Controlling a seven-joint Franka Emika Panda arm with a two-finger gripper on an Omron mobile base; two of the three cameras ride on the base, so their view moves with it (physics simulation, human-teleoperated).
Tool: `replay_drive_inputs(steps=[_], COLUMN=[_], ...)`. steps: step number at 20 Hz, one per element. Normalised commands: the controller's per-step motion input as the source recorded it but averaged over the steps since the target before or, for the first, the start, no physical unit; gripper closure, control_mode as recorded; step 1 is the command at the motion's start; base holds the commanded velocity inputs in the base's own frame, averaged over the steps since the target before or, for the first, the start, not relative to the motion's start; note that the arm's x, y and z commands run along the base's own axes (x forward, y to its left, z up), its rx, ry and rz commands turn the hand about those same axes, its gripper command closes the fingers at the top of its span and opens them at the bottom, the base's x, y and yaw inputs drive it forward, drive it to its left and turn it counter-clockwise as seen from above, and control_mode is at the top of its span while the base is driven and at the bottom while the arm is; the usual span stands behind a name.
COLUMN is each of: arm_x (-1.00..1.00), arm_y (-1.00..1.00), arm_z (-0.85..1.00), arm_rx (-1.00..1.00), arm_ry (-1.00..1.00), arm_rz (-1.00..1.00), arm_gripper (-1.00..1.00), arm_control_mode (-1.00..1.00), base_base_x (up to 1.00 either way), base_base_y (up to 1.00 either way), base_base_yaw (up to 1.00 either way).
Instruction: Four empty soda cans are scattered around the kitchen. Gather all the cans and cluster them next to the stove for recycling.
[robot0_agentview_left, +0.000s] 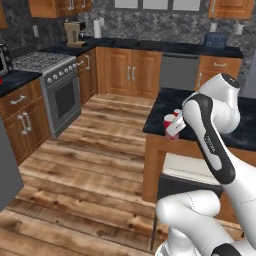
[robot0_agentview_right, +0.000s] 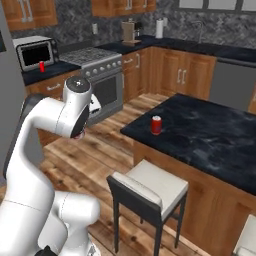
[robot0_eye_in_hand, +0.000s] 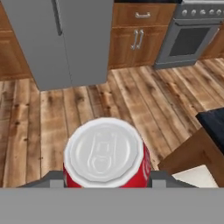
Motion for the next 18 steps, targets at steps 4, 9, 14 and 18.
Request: replay_drive_inputs(steps=[4,9,14,18], arm_x=[0.0,0.0,0.0,0.0], arm_y=[0.0,0.0,0.0,0.0], arm_z=[0.0,0.0,0.0,0.0], arm_rx=[0.0,0.0,0.0,0.0], arm_ry=[0.0,0.0,0.0,0.0], arm_rz=[0.0,0.0,0.0,0.0], arm_gripper=[1.0,1.0,1.0,1.0], arm_control_mode=[1.0,1.0,1.0,1.0], base_base_x=[0.0,0.0,0.0,0.05], base_base_y=[0.44,0.42,0.36,0.28], base_base_yaw=[0.25,0.27,0.3,0.3])
